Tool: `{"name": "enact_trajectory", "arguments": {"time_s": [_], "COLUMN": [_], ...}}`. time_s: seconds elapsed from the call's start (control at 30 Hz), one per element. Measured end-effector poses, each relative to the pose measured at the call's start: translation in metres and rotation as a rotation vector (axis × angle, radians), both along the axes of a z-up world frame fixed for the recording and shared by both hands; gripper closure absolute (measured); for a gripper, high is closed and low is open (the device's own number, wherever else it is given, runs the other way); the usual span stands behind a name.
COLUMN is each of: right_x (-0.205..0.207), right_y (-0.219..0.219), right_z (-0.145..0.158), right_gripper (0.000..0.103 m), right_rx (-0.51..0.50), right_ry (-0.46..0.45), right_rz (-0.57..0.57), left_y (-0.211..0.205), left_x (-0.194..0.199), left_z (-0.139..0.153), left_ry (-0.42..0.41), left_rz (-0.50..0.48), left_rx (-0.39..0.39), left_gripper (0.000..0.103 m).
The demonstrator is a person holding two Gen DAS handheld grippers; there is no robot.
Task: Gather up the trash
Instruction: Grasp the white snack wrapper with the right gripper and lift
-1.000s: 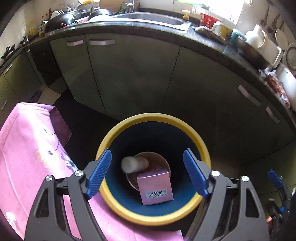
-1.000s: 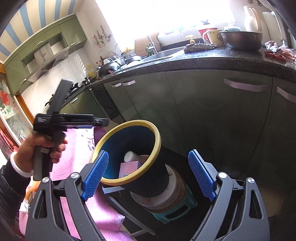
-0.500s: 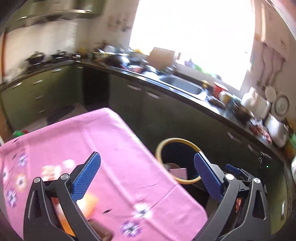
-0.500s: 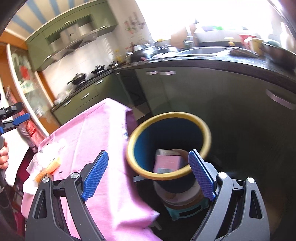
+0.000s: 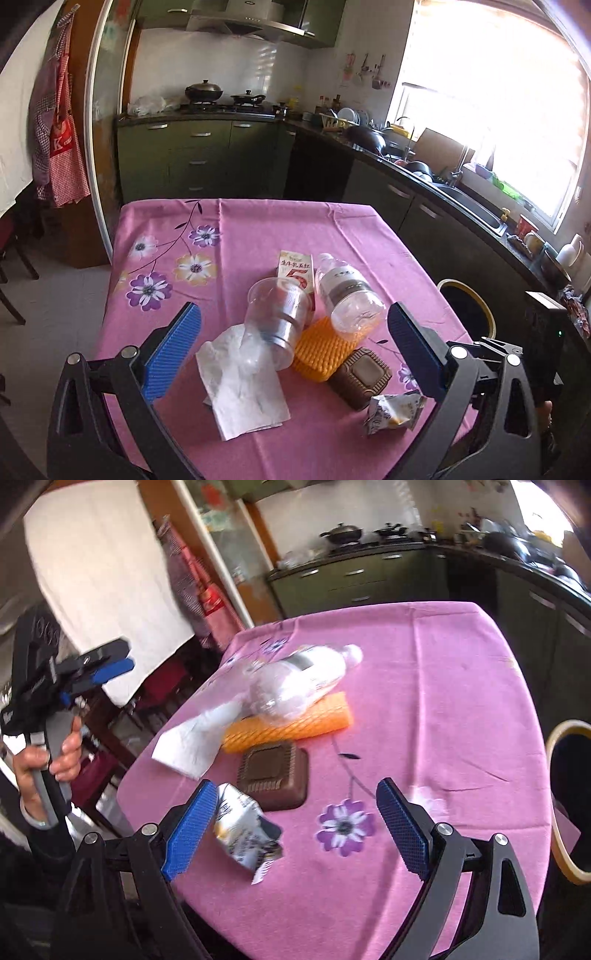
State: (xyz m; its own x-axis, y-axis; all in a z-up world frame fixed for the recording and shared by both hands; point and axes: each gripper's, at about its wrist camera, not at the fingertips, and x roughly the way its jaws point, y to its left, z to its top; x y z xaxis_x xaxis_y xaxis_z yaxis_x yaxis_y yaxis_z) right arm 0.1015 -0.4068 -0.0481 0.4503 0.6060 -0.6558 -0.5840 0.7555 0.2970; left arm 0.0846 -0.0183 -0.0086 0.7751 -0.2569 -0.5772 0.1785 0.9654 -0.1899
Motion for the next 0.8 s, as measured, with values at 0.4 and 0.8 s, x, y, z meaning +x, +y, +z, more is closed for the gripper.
{"name": "enact_trajectory", "arguments": {"time_s": [0.4,0.8], "right_x": [-0.014,-0.016], "right_y": [0.054,0.059], "right_z": [-0.036,-0.040], "right_gripper": [0.020,0.058], "right_rx": [-0.160,-0.136], "right_ry": [0.027,0.069], "right_rz": [0.136,0.196], "left_y": [0.013,0.030], "left_x": [0.006,0.011], "left_z": [-0.019,-0.026], "left_ry": [0.023,0.033], "left_rz": [-0.037,0.009], "left_rx": [-0.051,-0.053], "left_gripper": [0.007,0.007]}}
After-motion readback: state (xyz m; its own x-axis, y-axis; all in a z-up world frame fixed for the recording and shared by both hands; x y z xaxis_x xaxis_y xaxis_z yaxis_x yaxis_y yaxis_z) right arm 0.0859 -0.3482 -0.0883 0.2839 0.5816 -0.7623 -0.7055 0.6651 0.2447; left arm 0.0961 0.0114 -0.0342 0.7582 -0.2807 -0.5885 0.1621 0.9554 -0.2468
